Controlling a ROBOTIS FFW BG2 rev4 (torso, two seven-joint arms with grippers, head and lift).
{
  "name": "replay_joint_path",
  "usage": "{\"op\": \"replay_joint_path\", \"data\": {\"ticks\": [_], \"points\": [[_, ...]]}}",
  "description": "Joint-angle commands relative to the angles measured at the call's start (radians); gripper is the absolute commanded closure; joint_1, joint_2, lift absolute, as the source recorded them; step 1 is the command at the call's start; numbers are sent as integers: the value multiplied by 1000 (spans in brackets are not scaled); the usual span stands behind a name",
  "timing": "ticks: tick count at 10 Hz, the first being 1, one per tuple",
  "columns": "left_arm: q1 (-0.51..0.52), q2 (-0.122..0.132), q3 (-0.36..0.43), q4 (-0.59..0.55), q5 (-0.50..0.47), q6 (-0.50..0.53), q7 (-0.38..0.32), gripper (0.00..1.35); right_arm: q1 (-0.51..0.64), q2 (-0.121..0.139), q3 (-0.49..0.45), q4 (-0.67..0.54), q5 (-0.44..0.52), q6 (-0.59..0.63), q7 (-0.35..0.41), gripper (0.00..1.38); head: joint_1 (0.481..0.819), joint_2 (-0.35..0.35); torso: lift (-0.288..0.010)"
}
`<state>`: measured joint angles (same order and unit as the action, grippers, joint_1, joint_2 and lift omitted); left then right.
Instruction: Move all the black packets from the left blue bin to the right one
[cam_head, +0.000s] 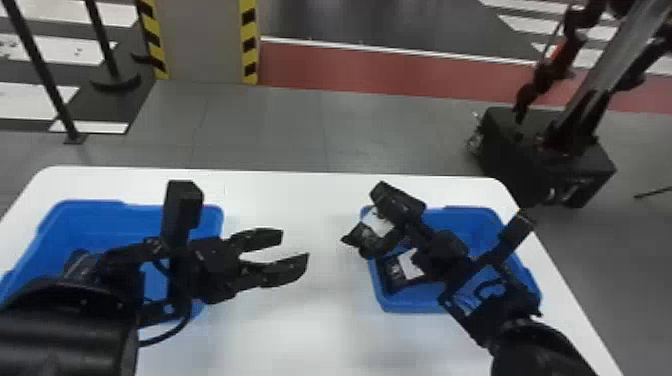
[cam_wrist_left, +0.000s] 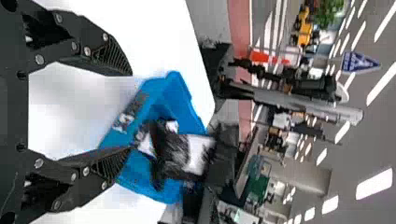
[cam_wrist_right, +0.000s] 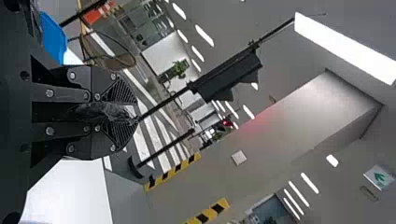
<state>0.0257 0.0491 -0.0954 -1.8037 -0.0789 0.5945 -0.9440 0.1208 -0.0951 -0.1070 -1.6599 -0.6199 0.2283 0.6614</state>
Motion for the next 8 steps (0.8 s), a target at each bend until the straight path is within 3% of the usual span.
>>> {"op": "replay_joint_path", "data": {"ticks": [1,3,4,5,6,7,8], "points": [[85,0,118,-68,-1,-3,-4,165,2,-38,-82,22,19,0,-23,1283,695,-150,-110],[205,2,276,-222,-21,41,-4,165,-8,-115,-111,108,2,0,-77,1283,695,-156,-110],[252,2,350,-284,-33,61,-4,170,-40,-140,-114,166,0,42,-83,1130,695,-147,-110],[274,5,407,-323,-50,61,-4,165,-57,-152,-131,191,48,59,-83,455,695,-123,-110],[284,6,445,-343,-78,63,-4,165,-57,-152,-161,164,134,17,-86,-2,695,-107,-110],[284,8,470,-343,-107,66,-4,165,-23,-146,-163,103,155,-71,-106,53,695,-85,-110],[279,6,497,-343,-160,88,-2,165,31,-115,-165,9,143,-98,-140,220,695,-76,-110]]}}
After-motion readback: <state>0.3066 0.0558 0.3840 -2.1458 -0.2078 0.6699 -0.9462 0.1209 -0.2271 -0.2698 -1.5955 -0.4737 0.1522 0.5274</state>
